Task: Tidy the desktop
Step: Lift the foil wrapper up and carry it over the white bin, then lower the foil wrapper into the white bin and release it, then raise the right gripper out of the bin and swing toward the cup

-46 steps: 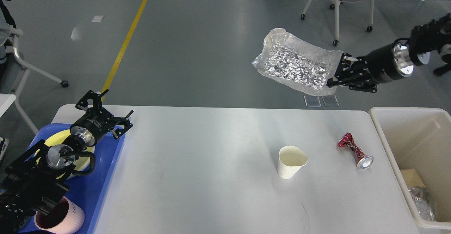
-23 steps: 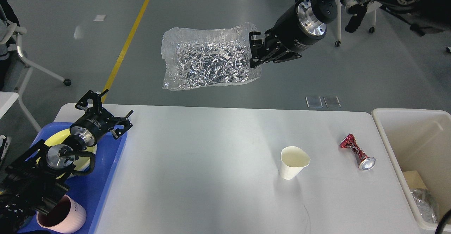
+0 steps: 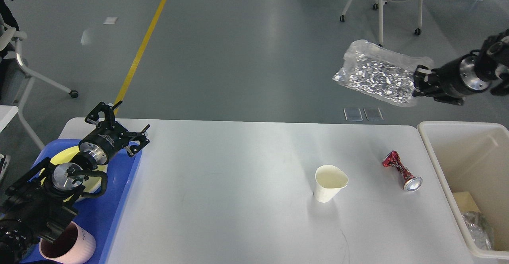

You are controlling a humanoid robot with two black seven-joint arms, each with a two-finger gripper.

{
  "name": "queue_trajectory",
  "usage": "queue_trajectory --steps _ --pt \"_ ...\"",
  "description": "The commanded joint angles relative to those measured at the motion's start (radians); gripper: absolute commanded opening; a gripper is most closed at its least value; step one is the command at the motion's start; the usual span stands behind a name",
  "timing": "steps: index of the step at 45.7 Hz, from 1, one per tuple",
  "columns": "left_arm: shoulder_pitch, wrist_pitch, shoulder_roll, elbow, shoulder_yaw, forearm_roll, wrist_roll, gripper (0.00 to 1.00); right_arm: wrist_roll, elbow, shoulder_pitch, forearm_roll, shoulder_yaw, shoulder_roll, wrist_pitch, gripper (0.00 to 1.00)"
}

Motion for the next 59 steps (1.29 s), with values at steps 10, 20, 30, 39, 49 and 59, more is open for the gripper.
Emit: queue_trajectory --steps 10,20,30,39,49,59 --pt "0.0 0.0 0.0 0.0 0.0 0.0 0.0 1.0 0.005 -0.345 -0.562 0.154 0.181 -0.081 -0.385 0.0" --pt "0.0 0.0 0.0 0.0 0.0 0.0 0.0 1.0 0.006 -0.578 -0.855 0.263 0.242 0.124 -0.615 0.0" --pt "0.0 0.0 0.0 0.0 0.0 0.0 0.0 1.0 0.005 -0.586 -0.865 0.321 0.247 0.189 -0.716 0.0" --pt "0.0 0.0 0.0 0.0 0.0 0.0 0.0 1.0 0.005 -0.578 -0.868 0.323 0.241 0.186 -0.699 0.54" --pt "0.0 0.0 0.0 0.0 0.0 0.0 0.0 1.0 0.0 -0.578 -0.868 0.321 0.235 0.19 -0.673 1.0" --pt "0.0 0.0 0.0 0.0 0.0 0.0 0.0 1.0 0.0 -0.578 -0.831 0.321 0.238 0.201 -0.647 1.0"
